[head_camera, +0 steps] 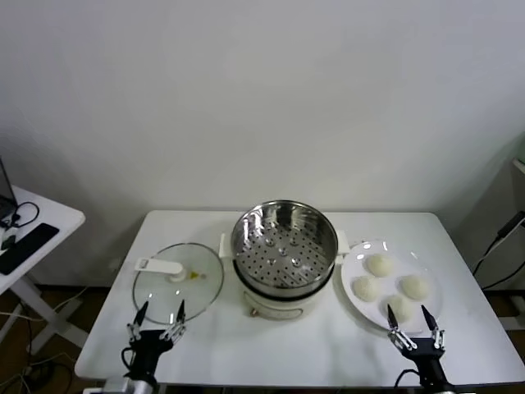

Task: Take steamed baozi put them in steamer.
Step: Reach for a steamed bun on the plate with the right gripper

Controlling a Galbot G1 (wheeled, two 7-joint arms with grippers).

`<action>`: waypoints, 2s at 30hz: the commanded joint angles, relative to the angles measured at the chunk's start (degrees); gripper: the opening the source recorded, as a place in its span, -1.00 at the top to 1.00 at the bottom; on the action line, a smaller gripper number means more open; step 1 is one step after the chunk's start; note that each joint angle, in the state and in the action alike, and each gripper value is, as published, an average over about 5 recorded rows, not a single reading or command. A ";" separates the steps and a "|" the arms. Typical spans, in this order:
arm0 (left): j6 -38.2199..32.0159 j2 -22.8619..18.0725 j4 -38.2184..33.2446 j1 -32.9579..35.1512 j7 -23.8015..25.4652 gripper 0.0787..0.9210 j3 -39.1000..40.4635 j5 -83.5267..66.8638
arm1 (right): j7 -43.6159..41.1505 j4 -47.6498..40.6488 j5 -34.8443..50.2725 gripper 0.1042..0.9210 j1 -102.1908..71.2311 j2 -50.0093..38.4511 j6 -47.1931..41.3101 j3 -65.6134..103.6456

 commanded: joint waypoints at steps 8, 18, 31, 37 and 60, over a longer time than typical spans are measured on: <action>-0.74 0.85 -0.07 0.17 -0.19 -0.77 -0.05 -0.73 | -6.98 -5.56 2.69 -0.76 27.95 -19.47 -33.59 -1.30; -1.72 1.24 -0.12 0.04 0.03 -0.77 0.45 -0.10 | -26.77 -12.10 -14.77 -0.76 46.64 -35.60 -40.13 -17.80; -2.77 1.84 0.93 -0.02 0.04 -0.77 0.68 0.92 | -57.99 -27.82 -29.79 -0.76 79.94 -45.12 -20.82 -54.61; -3.18 1.87 1.70 -0.12 0.01 -0.77 1.05 1.81 | -65.03 -35.92 -23.36 -0.76 99.08 -40.30 -17.91 -76.61; -4.19 0.88 2.26 -0.28 0.07 -0.77 0.75 2.89 | -67.32 -55.34 -23.83 -0.76 107.84 -21.35 -21.58 -94.23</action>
